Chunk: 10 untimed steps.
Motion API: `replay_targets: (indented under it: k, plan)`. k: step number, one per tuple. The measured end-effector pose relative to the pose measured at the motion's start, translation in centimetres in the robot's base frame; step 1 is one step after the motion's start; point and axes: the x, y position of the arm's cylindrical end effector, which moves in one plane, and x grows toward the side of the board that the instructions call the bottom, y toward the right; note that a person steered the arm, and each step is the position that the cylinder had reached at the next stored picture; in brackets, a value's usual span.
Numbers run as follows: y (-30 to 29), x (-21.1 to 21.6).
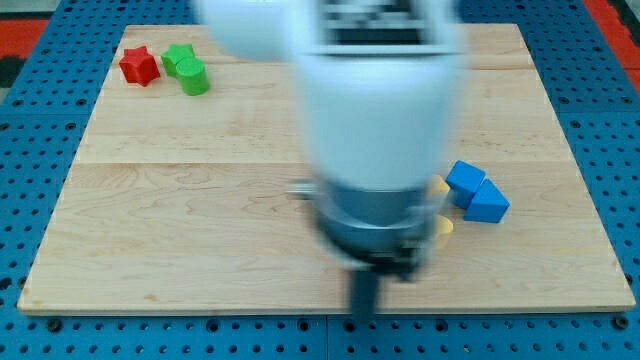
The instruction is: Move the blue cube to the center
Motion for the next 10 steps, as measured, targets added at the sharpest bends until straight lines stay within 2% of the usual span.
replay_targets:
  k: [1,2,3,5,7,8,9,10]
  plan:
    - [13.2,0.0]
    - [16.6,-3.9]
    - [16.8,-9.1]
    - [1.2,-17.9]
    - [-0.3,-22.9]
    - [11.6,-18.3]
    - [17.1,-7.9]
    - [10.1,-7.2]
